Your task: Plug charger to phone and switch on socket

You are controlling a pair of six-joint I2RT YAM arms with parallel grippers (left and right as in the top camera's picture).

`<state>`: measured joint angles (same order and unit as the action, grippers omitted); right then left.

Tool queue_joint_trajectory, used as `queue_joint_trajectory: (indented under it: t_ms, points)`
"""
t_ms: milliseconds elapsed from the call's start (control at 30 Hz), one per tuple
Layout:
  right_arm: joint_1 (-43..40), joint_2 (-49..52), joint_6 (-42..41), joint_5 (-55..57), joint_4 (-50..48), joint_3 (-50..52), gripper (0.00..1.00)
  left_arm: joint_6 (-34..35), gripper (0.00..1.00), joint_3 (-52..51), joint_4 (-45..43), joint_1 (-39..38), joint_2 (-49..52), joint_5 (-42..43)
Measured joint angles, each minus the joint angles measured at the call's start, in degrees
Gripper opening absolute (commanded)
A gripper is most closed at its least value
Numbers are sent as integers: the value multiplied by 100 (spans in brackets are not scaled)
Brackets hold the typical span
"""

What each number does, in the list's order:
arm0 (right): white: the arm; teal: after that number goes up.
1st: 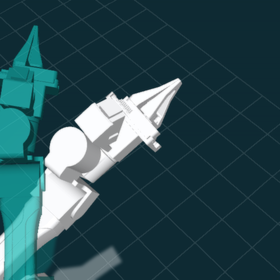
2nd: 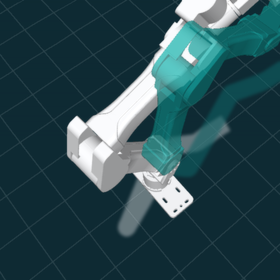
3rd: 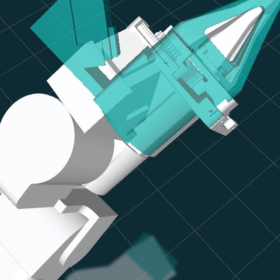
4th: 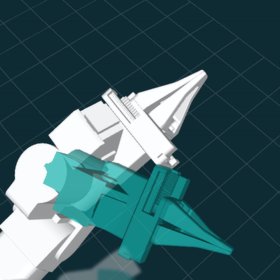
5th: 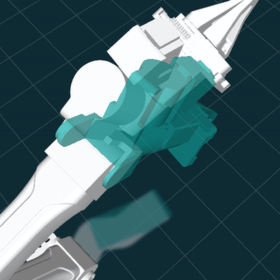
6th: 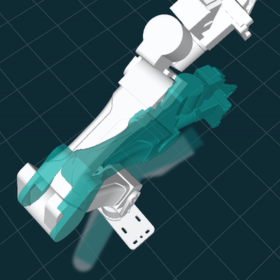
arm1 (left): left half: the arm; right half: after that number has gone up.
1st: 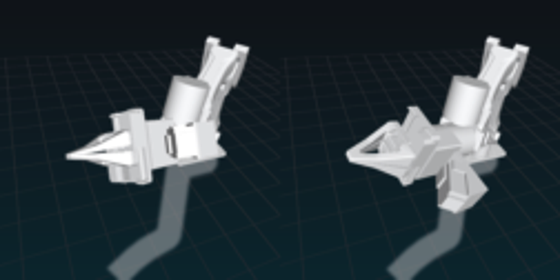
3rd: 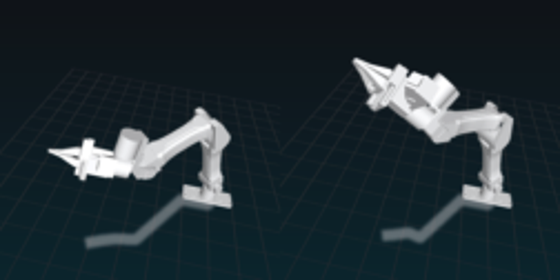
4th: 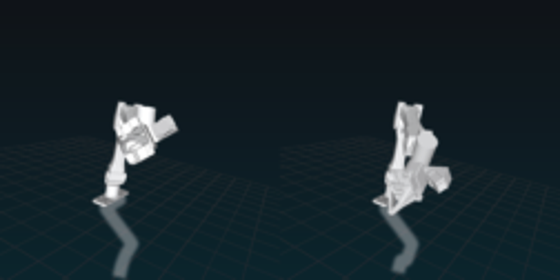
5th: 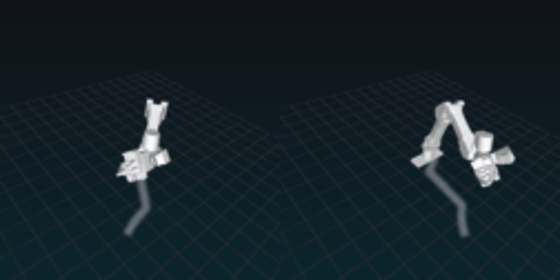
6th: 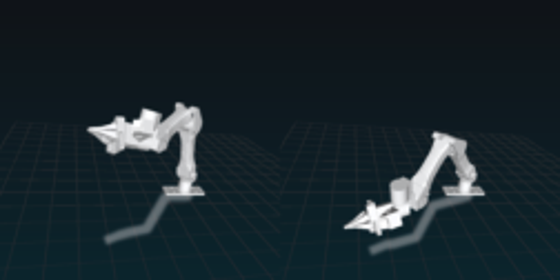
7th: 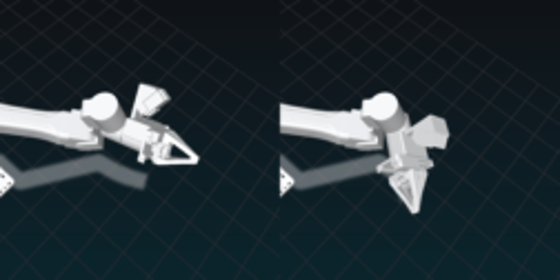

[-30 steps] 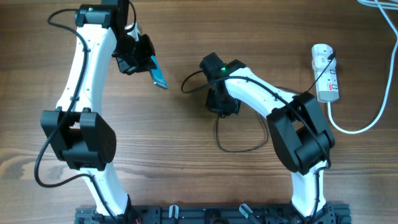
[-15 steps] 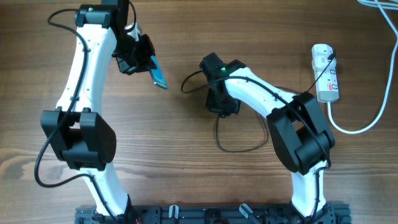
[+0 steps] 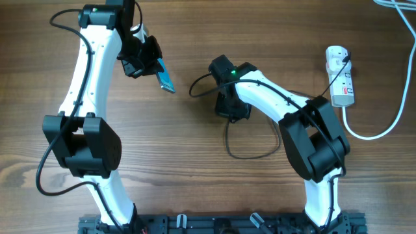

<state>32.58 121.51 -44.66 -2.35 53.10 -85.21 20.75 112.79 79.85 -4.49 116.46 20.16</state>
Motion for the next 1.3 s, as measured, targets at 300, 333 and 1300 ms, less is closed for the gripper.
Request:
queue_joint_trajectory:
  t_ms: [300, 333, 1300]
  points:
    - [0, -313, 776, -393, 527, -2, 4, -122, 4, 0, -715, 0, 0, 420]
    - [0, -518, 905, -483, 614, 0, 5, -133, 4, 0, -841, 0, 0, 516]
    - [938, -3268, 2031, -1403, 898, 0, 4, -988, 4, 0, -1698, -402, 0, 2986]
